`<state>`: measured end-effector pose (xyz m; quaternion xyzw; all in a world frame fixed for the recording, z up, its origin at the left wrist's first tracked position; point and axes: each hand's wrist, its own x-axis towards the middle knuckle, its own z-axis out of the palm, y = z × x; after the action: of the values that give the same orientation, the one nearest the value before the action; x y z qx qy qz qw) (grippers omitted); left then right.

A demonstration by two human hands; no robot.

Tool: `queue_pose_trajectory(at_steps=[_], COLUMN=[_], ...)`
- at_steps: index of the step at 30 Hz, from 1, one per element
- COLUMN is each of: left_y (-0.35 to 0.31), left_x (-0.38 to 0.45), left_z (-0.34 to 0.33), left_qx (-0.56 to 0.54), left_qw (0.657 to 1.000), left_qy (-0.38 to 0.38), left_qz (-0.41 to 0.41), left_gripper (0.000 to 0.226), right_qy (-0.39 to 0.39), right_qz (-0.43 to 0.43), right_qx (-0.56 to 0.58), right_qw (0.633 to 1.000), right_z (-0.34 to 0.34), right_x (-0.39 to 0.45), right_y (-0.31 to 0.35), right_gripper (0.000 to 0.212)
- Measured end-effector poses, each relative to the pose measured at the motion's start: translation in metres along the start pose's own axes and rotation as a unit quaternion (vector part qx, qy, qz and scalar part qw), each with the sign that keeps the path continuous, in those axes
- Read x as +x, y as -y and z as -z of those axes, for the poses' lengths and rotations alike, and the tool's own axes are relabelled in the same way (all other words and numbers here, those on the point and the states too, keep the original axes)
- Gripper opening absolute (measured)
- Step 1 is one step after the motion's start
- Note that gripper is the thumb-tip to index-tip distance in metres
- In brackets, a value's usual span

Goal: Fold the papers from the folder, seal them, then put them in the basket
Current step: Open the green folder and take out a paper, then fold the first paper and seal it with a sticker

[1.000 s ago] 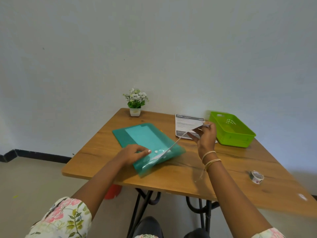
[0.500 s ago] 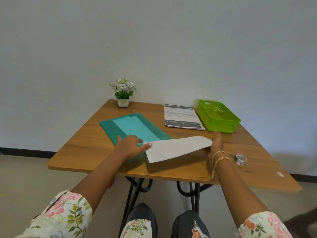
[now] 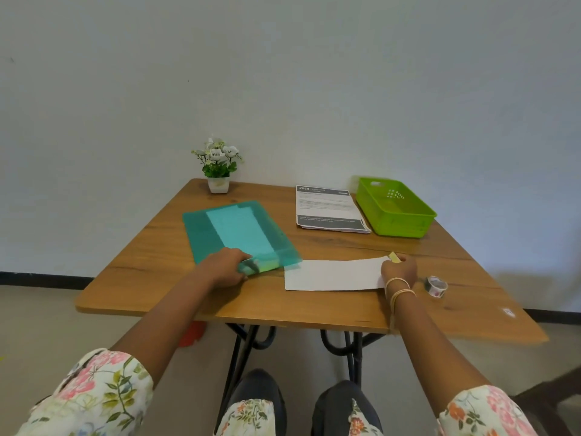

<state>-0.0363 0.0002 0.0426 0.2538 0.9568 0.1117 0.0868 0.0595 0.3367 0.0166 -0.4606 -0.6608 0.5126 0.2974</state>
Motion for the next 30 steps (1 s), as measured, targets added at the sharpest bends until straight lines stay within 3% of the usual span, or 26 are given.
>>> queue_pose_trajectory(at_steps=[4,10,17,23,25,28,30], left_y=[0.018,0.024,0.044,0.019,0.002,-0.016,-0.017], left_x=[-0.002,-0.001,0.004,0.004,0.004,0.009,0.012], left_z=[0.013,0.021,0.000,-0.025,-0.032,-0.042,-0.047], left_qx=[0.038,0.100,0.120,0.015,-0.010,0.002,0.019], left_qw=[0.998,0.989,0.972,0.961,0.972,0.990,0.992], left_qy=[-0.019,-0.060,-0.139,-0.274,-0.234,-0.138,-0.122], left_qz=[0.047,0.088,0.148,0.030,-0.008,-0.026,-0.011], left_gripper=[0.048,0.028,0.026,0.032,0.033,0.044,0.043], right_qy=[0.037,0.105,0.105,0.078,0.118,0.243,0.260], right_qz=[-0.027,-0.008,0.007,0.005,-0.022,-0.050,-0.040], right_qx=[0.014,-0.049,-0.028,0.015,-0.002,-0.036,-0.059], right_qw=[0.999,0.993,0.994,0.997,0.993,0.968,0.963], right_z=[-0.016,-0.040,-0.048,-0.048,-0.046,-0.039,-0.032], right_x=[-0.011,-0.025,-0.037,-0.040,-0.040,-0.042,-0.041], right_y=[0.004,0.015,0.016,0.020,0.024,0.029,0.032], right_gripper=[0.043,0.047,0.043,0.041,0.041,0.038,0.038])
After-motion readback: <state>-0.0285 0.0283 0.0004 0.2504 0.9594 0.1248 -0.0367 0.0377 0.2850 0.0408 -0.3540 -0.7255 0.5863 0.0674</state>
